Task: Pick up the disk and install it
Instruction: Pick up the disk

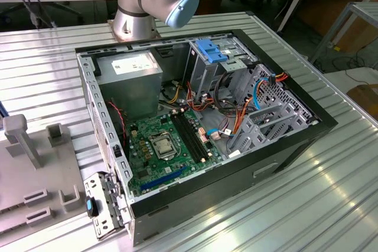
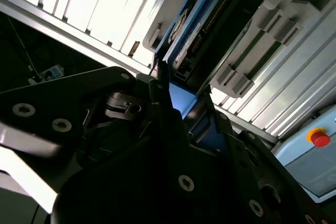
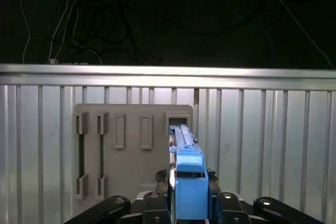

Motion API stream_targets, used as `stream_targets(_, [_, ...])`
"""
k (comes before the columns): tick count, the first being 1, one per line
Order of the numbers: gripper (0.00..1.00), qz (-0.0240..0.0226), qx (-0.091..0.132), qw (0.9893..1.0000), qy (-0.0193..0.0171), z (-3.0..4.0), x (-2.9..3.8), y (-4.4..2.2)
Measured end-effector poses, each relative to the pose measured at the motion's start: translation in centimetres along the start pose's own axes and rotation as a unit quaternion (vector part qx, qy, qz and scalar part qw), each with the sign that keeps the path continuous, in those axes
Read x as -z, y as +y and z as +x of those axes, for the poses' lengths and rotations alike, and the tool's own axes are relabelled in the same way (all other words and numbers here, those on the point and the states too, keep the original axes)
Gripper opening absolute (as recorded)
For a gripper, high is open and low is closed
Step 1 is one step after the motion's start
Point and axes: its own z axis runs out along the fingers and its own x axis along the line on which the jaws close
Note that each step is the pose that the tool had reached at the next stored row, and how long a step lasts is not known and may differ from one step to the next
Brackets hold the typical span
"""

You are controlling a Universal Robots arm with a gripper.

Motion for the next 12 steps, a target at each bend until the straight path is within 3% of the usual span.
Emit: stream_targets(12, [0.37,0.0000,0.000,1.0000,0.0000,0.02,2.61,-0.07])
